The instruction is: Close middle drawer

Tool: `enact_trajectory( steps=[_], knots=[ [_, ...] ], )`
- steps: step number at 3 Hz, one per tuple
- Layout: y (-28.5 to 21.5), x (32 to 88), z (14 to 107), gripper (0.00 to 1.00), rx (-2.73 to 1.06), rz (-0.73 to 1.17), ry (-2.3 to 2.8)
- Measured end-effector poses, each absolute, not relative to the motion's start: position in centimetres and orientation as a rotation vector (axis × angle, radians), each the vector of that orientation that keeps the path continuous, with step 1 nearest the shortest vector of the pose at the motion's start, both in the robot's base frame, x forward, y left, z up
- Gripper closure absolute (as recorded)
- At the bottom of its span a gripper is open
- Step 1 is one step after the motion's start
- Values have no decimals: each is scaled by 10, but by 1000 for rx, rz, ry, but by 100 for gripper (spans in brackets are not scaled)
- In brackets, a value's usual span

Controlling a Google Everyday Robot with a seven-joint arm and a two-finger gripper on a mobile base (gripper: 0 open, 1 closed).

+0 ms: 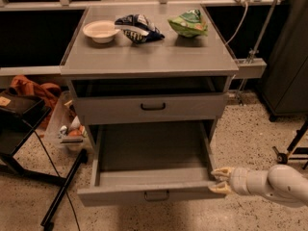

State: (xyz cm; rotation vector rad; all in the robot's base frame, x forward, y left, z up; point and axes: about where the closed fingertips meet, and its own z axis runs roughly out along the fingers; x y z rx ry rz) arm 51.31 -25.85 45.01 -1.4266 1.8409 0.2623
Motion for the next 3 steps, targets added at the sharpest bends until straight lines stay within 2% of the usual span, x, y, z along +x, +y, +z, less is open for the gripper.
enact_trajectory(
  steps=[1, 2, 3],
  knots=[
    [-260, 535, 458, 89, -1368, 209, 1864],
    [-261, 553, 470, 100, -1279, 132, 1877],
    [-261, 566, 466, 100, -1243, 135, 1908]
  ],
)
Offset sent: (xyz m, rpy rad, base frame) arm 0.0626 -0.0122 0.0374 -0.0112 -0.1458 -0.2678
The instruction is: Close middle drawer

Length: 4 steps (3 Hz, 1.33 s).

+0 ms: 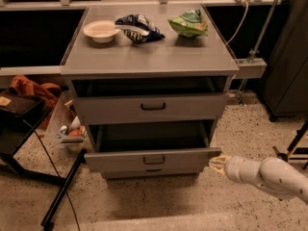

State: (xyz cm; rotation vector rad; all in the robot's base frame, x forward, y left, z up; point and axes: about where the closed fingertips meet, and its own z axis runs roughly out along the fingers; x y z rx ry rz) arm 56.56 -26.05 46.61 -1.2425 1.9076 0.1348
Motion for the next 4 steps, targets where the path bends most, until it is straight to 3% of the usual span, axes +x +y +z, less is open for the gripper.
enact_trajectory(
  steps=[2, 4],
  knots=[
    [-241, 585, 422, 96, -1317, 274, 1952],
    [-218, 610, 405, 54, -1434, 367, 1892]
  ],
)
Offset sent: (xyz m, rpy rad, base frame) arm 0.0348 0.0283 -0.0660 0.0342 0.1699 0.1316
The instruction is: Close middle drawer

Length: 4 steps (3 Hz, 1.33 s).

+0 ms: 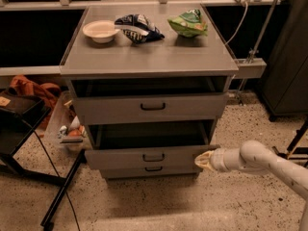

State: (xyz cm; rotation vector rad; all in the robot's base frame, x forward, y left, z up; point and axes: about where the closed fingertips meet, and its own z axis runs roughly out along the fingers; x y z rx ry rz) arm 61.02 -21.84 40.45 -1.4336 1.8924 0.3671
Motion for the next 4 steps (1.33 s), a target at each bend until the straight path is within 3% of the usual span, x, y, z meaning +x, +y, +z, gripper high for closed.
enact_trajectory(
  steps=[2, 3, 4],
  knots=[
    [-189, 629, 404, 7, -1561, 421, 1812],
    [-187, 626, 409, 0, -1573, 441, 1801],
    [-187, 626, 409, 0, -1573, 440, 1801]
  ],
)
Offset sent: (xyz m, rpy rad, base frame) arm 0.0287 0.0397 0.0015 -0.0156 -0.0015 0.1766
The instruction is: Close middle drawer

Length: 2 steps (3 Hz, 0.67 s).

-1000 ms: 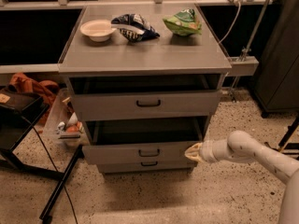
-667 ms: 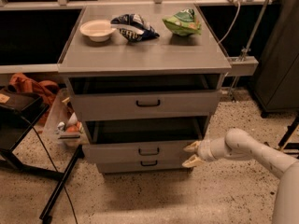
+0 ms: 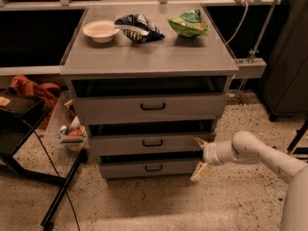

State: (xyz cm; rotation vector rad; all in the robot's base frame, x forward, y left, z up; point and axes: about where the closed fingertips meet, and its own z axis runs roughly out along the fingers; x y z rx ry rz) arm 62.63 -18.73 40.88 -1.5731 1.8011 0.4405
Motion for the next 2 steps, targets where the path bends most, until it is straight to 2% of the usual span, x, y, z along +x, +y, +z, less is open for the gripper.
enact_trajectory(
  steps=[2],
  knots=[
    [-250, 616, 456, 0, -1523, 391, 1830]
  ],
)
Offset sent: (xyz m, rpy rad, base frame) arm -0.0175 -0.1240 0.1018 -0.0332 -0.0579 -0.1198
